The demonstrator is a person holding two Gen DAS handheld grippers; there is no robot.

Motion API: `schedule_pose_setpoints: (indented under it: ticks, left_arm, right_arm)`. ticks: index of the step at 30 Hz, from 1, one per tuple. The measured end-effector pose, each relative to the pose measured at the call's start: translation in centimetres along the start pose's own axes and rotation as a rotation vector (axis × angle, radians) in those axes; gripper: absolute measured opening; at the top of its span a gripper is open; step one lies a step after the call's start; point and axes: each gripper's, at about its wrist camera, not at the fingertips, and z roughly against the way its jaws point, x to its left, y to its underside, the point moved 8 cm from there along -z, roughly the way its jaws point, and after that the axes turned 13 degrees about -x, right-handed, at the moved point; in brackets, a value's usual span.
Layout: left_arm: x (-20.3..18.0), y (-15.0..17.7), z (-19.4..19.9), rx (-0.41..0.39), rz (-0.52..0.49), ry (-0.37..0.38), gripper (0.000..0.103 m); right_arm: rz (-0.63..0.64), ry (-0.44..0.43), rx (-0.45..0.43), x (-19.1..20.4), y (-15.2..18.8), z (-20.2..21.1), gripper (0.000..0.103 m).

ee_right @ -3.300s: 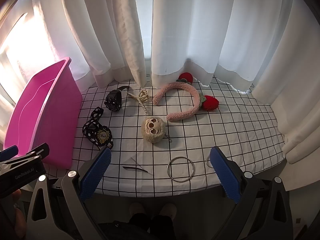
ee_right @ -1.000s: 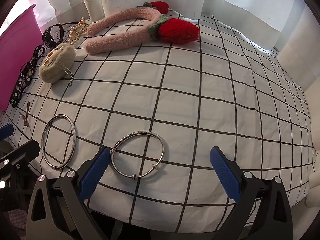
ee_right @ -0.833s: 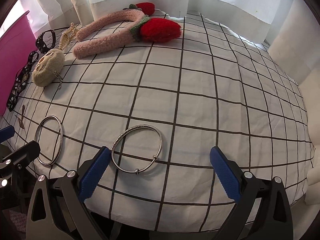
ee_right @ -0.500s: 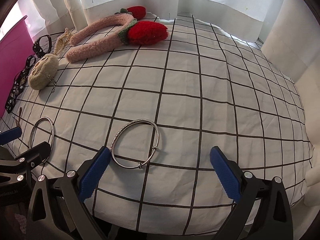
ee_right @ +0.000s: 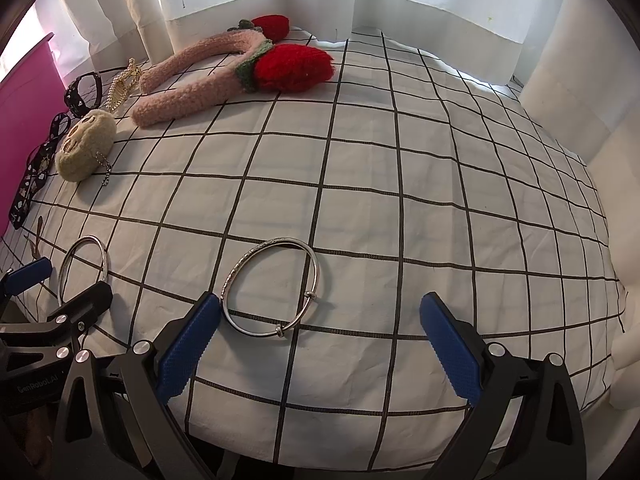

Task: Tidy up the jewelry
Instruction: 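Move the right tool toward the large silver bangle, then close the right gripper on the large silver bangle and lift it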

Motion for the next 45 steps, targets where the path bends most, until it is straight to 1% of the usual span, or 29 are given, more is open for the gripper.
schedule_pose_setpoints:
  ticks: [5, 8, 10, 12, 14, 15, 16, 18, 19, 21, 26, 32, 41, 45]
  left_arm:
    - [-0.1, 0.2, 0.4, 0.016, 0.003, 0.003, 0.095]
    - [-0.3, 0.1, 0.8, 0.017, 0.000, 0.005, 0.087]
    - [-0.6, 0.0, 1.1, 0.017, -0.001, 0.009, 0.078]
    - [-1.1, -0.1, 1.2, 0.015, -0.012, 0.012, 0.072]
    - [-1.1, 0.0, 1.3, 0.017, -0.004, 0.013, 0.072]
    - [-1.1, 0.0, 1.3, 0.018, -0.007, 0.014, 0.072]
    - [-1.1, 0.0, 1.3, 0.018, -0.008, 0.014, 0.072]
    - [-1.0, 0.0, 1.3, 0.019, 0.001, 0.013, 0.072]
    - [-1.0, 0.0, 1.4, 0.018, 0.001, 0.011, 0.072]
    - [-0.8, 0.0, 1.4, 0.018, 0.006, 0.011, 0.071]
    - [-0.3, -0.1, 1.7, 0.010, 0.017, 0.001, 0.071]
    - [-0.3, -0.5, 2.4, -0.018, 0.008, -0.001, 0.071]
    - [0.3, -2.0, 3.4, -0.050, 0.023, 0.002, 0.071]
    - [0.7, -2.6, 3.8, -0.065, 0.032, 0.002, 0.071]
  right_arm:
    - [-0.004, 0.000, 0.004, 0.0, 0.0, 0.0, 0.095]
    - [-0.008, -0.004, 0.002, 0.0, -0.1, 0.1, 0.094]
    - [-0.012, -0.002, 0.002, 0.0, -0.1, 0.1, 0.093]
    - [-0.013, -0.001, 0.005, 0.0, -0.1, 0.1, 0.093]
    - [-0.014, -0.002, 0.005, 0.1, -0.1, 0.2, 0.091]
    - [-0.011, -0.003, 0.001, 0.2, -0.2, 0.3, 0.088]
    - [-0.008, -0.005, -0.007, 0.3, -0.2, 0.4, 0.081]
    - [0.001, -0.008, -0.022, 0.6, -0.4, 0.7, 0.063]
    - [0.004, -0.012, -0.026, 0.7, -0.5, 0.8, 0.059]
    - [0.005, -0.014, -0.037, 0.7, -0.8, 0.9, 0.042]
    - [-0.010, -0.044, -0.056, 0.5, -0.8, 1.0, 0.042]
    - [-0.017, -0.065, -0.091, 0.7, -0.9, 1.9, 0.041]
    - [-0.002, -0.082, -0.123, 1.7, -2.4, 2.9, 0.040]
    - [0.011, -0.090, -0.128, 2.1, -3.1, 3.2, 0.023]
